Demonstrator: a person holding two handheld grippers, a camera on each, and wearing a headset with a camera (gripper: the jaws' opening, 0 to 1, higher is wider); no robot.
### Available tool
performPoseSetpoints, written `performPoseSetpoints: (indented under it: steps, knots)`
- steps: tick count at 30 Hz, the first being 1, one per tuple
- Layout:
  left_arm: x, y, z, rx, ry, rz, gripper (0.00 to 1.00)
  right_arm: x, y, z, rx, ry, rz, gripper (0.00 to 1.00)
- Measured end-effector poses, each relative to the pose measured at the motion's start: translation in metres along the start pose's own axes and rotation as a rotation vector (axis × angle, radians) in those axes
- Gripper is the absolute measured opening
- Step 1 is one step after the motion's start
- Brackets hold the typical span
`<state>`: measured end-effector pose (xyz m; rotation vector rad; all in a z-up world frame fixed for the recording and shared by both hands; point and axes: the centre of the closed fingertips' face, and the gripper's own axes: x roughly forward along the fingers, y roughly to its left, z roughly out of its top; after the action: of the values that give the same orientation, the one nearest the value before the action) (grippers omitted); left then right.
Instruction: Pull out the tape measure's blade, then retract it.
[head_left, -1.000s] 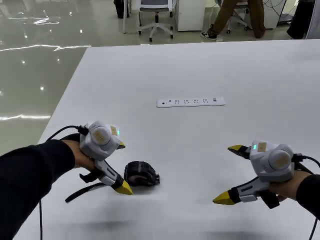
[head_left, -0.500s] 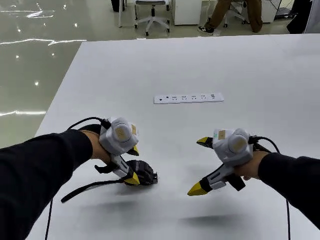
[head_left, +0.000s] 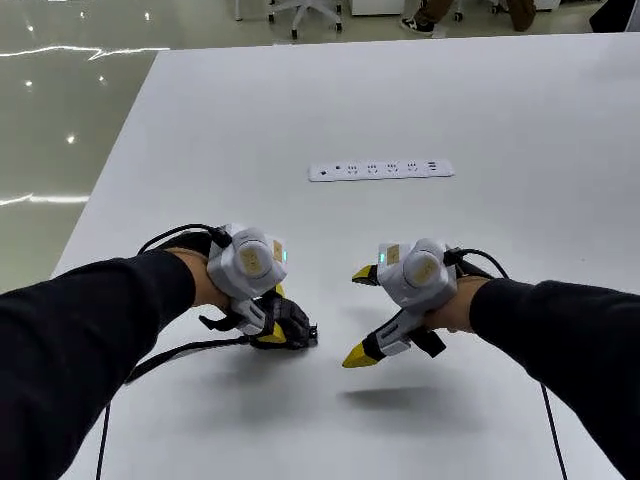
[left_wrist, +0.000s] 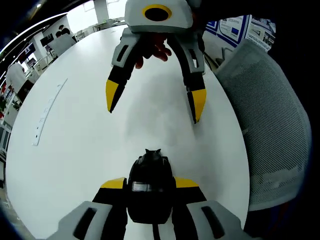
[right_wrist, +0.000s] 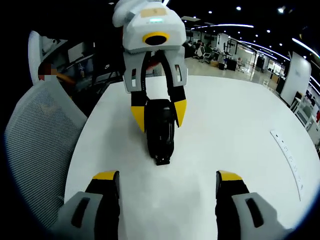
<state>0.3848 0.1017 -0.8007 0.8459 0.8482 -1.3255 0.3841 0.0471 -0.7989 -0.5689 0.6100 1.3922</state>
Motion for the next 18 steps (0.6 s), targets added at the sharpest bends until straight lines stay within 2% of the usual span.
performPoseSetpoints:
  steps: [2, 6, 12, 13, 16, 18]
  knots:
    - [0.0, 0.0, -0.001, -0.009, 0.0, 0.004, 0.3, 0.007, 0.001, 0.001, -0.01, 0.008, 0.003, 0.68]
    - [0.0, 0.001, -0.001, -0.015, -0.007, 0.02, 0.3, 0.021, 0.003, 0.0, -0.021, 0.034, 0.012, 0.65]
    - [0.0, 0.002, -0.001, -0.027, -0.02, 0.018, 0.3, 0.036, 0.007, 0.0, -0.052, 0.062, 0.028, 0.47]
    - [0.001, 0.002, -0.001, -0.032, -0.019, 0.013, 0.31, 0.039, 0.006, -0.001, -0.075, 0.074, 0.03, 0.45]
    - [0.001, 0.002, -0.002, -0.041, -0.017, 0.008, 0.31, 0.046, 0.008, 0.001, -0.078, 0.069, 0.045, 0.42]
    - [0.001, 0.002, -0.003, -0.05, -0.021, 0.004, 0.31, 0.049, 0.01, -0.003, -0.098, 0.101, 0.054, 0.33]
